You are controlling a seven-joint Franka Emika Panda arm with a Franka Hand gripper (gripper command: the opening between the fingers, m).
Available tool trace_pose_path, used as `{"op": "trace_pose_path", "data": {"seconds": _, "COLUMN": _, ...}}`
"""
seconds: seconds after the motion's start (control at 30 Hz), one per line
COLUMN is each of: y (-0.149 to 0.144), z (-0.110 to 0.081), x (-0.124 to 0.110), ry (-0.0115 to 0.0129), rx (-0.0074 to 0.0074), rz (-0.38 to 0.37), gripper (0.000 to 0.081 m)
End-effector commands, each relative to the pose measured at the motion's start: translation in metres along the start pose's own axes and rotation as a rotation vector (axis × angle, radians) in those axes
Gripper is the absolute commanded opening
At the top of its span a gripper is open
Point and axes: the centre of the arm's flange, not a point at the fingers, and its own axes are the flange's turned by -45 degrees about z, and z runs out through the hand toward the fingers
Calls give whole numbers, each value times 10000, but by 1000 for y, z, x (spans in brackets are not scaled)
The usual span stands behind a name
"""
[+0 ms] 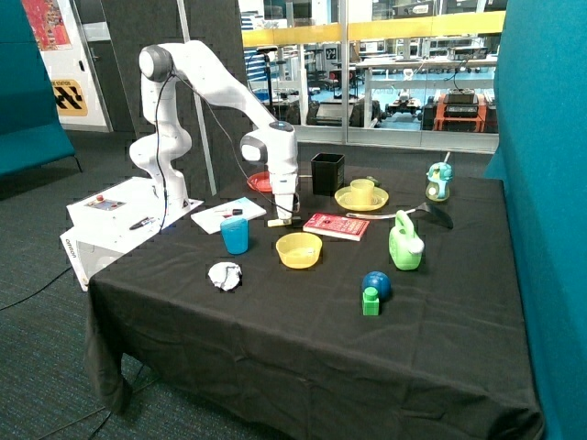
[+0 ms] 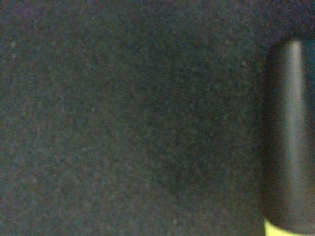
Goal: Put a highlighter on each book
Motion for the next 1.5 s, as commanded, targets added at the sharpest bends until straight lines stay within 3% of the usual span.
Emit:
{"op": "trace_pose_path", "data": {"seconds": 0.0, "y": 0, "z": 3, "x": 4, "ry": 5, "rx": 0, "rz": 21, "gripper": 390}}
{"op": "trace_pose_path", "data": {"seconds": 0.7, "y": 0, "z": 11, "x": 2, "ry": 5, "rx": 0, "rz": 124, "gripper": 333}}
{"op": "trace_pose_path", "data": {"seconds": 0.87, "y": -2, "z": 12, "x": 1, "ry": 5, "rx": 0, "rz": 71, "gripper": 237}}
{"op": "trace_pose_path", "data": {"seconds": 1.07, "y": -5, "z": 11, "x": 1, "ry": 5, "rx": 0, "rz": -21, "gripper": 23}}
{"op": "trace_pose_path", "data": {"seconds": 1.47, "y": -7, "z": 13, "x": -1, "ry": 5, "rx": 0, "rz": -79, "gripper": 0}}
